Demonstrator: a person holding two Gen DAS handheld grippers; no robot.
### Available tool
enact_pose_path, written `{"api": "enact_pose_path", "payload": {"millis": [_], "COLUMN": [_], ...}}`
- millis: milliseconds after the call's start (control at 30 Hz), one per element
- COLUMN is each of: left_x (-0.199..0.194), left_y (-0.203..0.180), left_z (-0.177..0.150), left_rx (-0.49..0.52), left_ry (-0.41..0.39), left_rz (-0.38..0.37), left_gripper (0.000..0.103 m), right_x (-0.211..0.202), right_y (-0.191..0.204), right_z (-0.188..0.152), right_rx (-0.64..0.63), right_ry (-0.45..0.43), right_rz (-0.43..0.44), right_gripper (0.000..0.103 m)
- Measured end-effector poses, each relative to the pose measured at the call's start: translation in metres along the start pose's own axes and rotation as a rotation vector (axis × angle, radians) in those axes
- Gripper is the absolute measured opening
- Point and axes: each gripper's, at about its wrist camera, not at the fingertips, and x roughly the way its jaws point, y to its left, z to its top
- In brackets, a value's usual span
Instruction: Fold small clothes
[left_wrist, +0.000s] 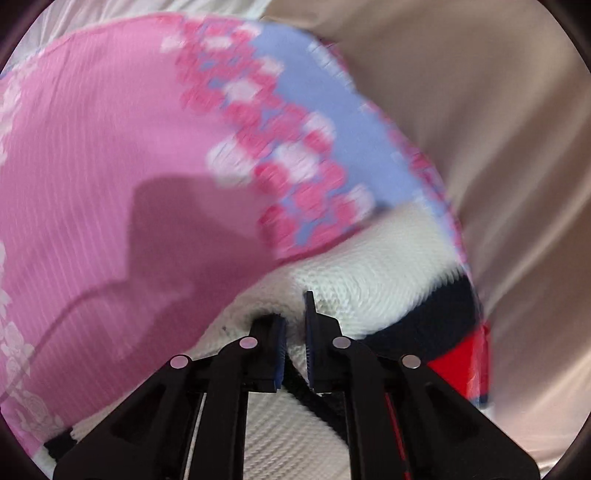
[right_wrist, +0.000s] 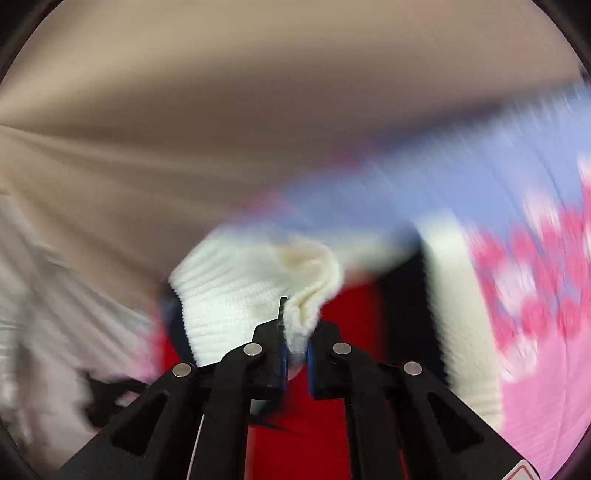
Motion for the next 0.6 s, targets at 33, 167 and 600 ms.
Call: {"api": "enact_pose_path", "payload": {"millis": [33,167,600], "left_x": [-0.004,-0.007,-0.065], "left_y": [0.000,0.005,0.045], "left_z": [0.000,0.000,-0.037], "left_rx": [0.008,0.031,0.263], "left_ry": [-0.019,-0.032,0.025], "left_rz": [-0.013,-0.013,0.019], "left_gripper": [0.008,0.008,0.058], "right_x": [0.009,-0.020,-0.100], "right_y": [-0.009,-0.003,-0.033], "right_z": [-0.003,-0.001,-0.092], "right_rx": [0.023,0.038,0.038], "right_ry": [0.038,-0.091,0.014], "right_rz": [-0.025,0.132,-0.022], "right_gripper": [0.006,0.006,0.048]}}
